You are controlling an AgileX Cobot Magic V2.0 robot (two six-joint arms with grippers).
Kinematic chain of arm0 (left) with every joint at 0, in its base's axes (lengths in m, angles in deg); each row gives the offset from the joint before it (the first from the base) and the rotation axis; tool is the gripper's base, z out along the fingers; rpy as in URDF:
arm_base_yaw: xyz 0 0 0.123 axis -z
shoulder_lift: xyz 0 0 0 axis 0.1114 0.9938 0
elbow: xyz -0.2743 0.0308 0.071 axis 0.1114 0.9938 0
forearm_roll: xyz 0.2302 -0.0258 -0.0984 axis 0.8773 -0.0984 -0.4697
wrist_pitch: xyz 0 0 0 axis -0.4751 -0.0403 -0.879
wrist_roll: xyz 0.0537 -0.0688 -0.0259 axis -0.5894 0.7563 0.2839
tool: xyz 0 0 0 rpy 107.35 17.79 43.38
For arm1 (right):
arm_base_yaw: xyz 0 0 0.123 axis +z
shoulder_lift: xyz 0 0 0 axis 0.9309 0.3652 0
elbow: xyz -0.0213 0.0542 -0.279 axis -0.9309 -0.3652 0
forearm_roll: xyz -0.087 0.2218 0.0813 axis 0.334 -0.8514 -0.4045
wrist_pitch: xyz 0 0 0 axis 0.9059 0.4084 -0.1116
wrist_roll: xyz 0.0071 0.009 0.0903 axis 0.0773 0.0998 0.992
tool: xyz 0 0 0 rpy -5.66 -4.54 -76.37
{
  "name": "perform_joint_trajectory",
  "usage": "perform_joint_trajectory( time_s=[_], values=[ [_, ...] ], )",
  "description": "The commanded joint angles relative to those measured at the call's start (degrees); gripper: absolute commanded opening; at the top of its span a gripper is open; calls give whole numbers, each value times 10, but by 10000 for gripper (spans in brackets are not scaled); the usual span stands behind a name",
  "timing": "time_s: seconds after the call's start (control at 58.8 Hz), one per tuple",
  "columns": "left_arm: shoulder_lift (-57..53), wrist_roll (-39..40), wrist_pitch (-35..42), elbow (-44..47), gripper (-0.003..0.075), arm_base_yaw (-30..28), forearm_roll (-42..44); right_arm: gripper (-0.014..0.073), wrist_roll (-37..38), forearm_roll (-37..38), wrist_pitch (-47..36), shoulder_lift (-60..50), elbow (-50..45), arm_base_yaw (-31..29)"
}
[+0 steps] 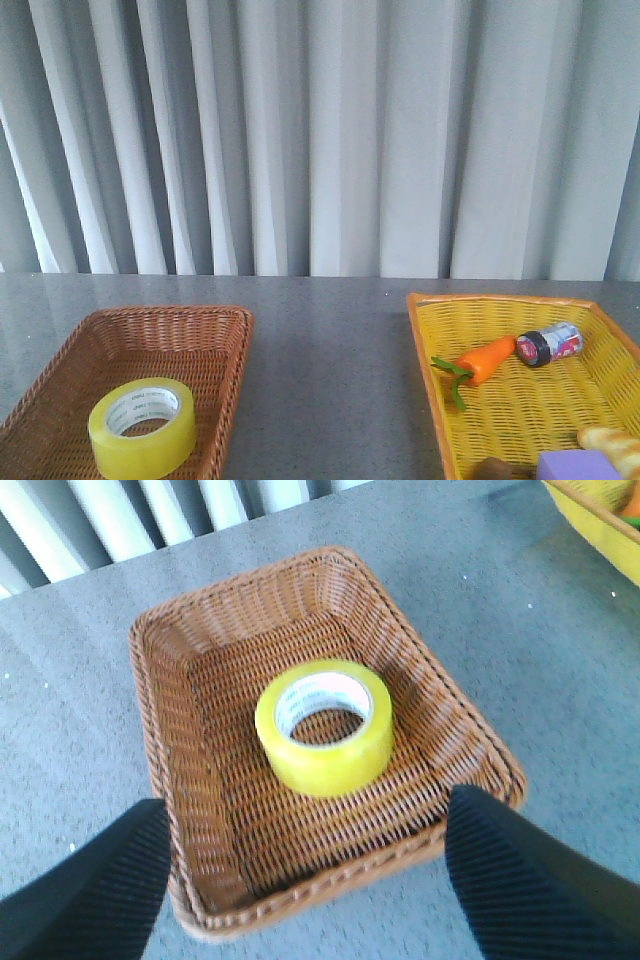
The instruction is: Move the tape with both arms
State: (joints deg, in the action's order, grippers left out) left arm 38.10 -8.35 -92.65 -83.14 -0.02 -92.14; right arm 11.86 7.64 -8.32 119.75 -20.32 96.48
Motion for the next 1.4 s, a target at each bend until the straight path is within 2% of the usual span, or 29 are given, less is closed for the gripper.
perform_joint_trajectory(
  time_s=[0.0, 0.221, 0.442, 0.545, 0.681, 0.868, 1.021, 1.106, 1.378],
  values=[
    [-63, 7, 43, 38, 556, 1, -20, 435, -1, 4, -36, 1, 13, -2],
    [-189, 8, 46, 144, 556, 1, -49, 435, -1, 4, -36, 1, 13, -2],
    [-247, 32, 77, 198, 533, 1, -59, 435, -1, 4, -36, 1, 13, -2],
    [-250, 32, 94, 212, 475, 1, -59, 424, -1, 4, -36, 1, 13, -2],
    [-250, 32, 100, 220, 350, 1, -59, 347, -1, 4, -33, 1, 13, -2],
    [-250, 32, 102, 220, 141, 1, -59, 168, -1, 4, -30, 1, 13, -2],
    [-250, 32, 103, 220, 8, 1, -59, 34, -1, 4, -30, 1, 13, -2],
    [-250, 32, 104, 220, -8, 1, -59, -14, -1, 4, -30, 1, 13, -2],
    [-250, 32, 101, 220, -6, 1, -59, -8, -1, 9, -32, 1, 13, -2]
  ],
)
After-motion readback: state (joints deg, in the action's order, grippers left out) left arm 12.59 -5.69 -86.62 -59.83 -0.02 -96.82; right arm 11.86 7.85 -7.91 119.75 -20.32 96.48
